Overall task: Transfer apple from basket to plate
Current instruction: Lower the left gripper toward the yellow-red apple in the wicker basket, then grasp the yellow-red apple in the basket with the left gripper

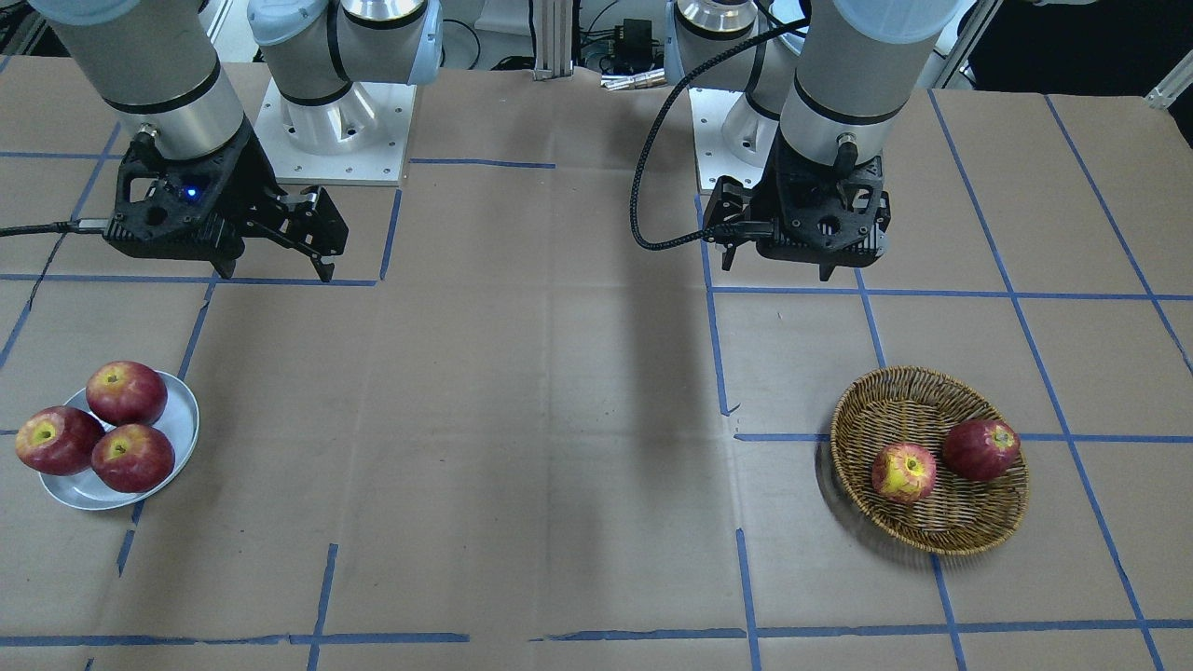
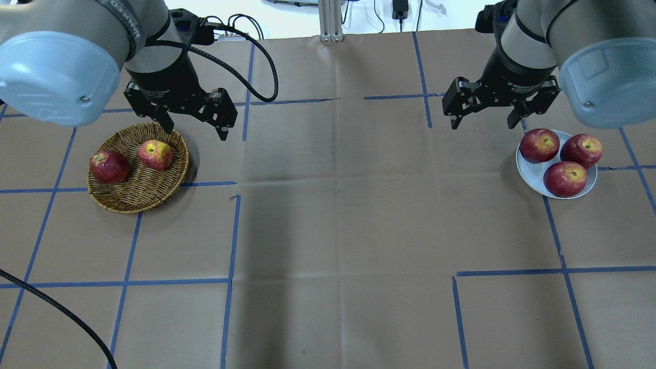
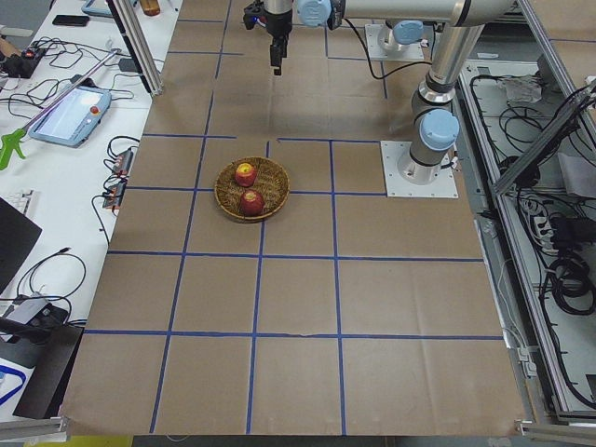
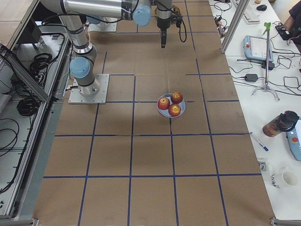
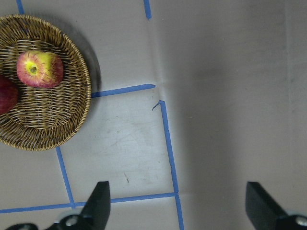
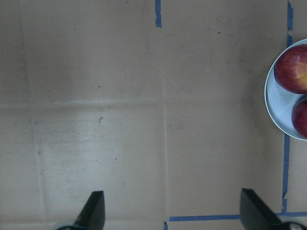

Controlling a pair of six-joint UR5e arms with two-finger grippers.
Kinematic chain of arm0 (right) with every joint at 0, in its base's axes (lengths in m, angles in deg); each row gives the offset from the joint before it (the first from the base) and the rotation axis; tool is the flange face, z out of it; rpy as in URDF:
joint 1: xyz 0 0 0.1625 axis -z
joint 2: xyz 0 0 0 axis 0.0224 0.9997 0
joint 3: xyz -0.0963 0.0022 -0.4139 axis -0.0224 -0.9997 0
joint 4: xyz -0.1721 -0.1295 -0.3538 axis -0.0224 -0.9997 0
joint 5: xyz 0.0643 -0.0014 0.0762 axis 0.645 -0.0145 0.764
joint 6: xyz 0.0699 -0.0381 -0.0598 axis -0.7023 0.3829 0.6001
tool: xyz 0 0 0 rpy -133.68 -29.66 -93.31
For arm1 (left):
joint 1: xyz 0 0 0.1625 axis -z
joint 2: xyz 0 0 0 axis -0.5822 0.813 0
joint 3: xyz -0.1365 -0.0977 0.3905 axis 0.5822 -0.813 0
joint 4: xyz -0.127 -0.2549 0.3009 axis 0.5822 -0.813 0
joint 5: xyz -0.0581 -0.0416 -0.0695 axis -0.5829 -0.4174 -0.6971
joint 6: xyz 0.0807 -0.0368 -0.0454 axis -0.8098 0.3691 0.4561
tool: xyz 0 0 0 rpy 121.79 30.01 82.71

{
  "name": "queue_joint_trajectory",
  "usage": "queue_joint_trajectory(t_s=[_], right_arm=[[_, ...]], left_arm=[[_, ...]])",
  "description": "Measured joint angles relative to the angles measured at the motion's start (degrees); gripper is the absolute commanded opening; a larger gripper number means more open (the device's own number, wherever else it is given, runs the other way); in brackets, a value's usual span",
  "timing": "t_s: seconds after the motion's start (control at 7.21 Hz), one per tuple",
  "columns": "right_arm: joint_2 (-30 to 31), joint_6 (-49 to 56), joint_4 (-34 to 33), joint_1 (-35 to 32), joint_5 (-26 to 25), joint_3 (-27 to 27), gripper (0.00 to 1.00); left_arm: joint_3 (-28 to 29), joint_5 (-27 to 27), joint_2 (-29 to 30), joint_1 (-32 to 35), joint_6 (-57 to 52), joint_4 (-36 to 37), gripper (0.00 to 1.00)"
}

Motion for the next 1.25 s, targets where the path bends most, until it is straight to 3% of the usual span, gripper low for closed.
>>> queue_joint_trajectory(t_s=[0.83,1.25], right_arm=[[0.0,0.0,0.0,0.0,0.0,0.0,1.00],[0.0,0.0,0.0,0.0,0.0,0.0,1.00]], left_arm=[[-0.4,0.0,1.2,-1.5,-7.2,1.4,0.99],[-2.4,-0.1,1.3,-8.0,-11.5,4.0,0.99]])
